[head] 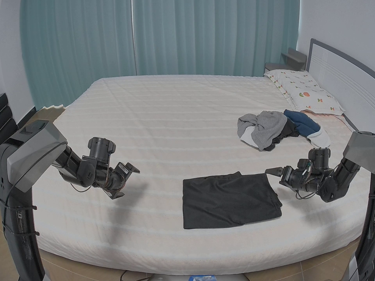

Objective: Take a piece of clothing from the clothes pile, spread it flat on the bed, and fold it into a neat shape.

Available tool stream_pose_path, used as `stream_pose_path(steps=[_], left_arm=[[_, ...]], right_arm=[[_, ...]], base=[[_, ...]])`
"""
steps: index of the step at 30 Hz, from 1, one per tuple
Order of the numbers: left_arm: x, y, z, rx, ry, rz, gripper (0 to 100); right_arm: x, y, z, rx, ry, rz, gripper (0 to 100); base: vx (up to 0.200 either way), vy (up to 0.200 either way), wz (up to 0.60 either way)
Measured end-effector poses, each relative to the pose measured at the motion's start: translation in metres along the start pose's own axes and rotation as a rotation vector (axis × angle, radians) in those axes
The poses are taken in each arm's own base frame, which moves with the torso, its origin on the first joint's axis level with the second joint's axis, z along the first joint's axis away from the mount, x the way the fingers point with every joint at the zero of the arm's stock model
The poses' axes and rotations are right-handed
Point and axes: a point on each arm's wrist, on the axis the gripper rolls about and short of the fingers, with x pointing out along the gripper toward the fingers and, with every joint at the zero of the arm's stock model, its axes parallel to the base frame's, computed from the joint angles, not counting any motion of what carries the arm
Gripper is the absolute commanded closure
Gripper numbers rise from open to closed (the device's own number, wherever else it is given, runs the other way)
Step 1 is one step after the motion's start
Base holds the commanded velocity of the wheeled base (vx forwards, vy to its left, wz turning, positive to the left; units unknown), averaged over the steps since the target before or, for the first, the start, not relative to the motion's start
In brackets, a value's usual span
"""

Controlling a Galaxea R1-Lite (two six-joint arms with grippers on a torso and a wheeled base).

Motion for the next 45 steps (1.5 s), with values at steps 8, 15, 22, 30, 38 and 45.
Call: stream_pose_path(steps=[8,15,22,30,38,45], left_arm=[[0.0,0.0,0.0,0.0,0.0,0.0,0],[0.0,0.0,0.0,0.001,-0.001,-0.002,0],[0.0,0.0,0.0,0.003,-0.001,-0.001,0],[0.0,0.0,0.0,0.005,-0.001,-0.001,0],[0.0,0.0,0.0,0.006,-0.001,-0.001,0],[0.0,0.0,0.0,0.006,0.0,0.0,0]], right_arm=[[0.048,0.004,0.015,0.023,-0.024,0.002,0],[0.077,-0.01,0.013,0.035,-0.025,-0.011,0],[0.086,-0.015,0.008,0.051,-0.019,-0.012,100],[0.088,-0.022,0.018,0.101,-0.054,-0.013,100],[0.085,-0.031,0.025,0.112,-0.073,-0.022,100],[0.088,-0.035,0.024,0.116,-0.075,-0.029,100]], base=[[0.0,0.0,0.0],[0.0,0.0,0.0],[0.0,0.0,0.0],[0.0,0.0,0.0],[0.0,0.0,0.0],[0.0,0.0,0.0]])
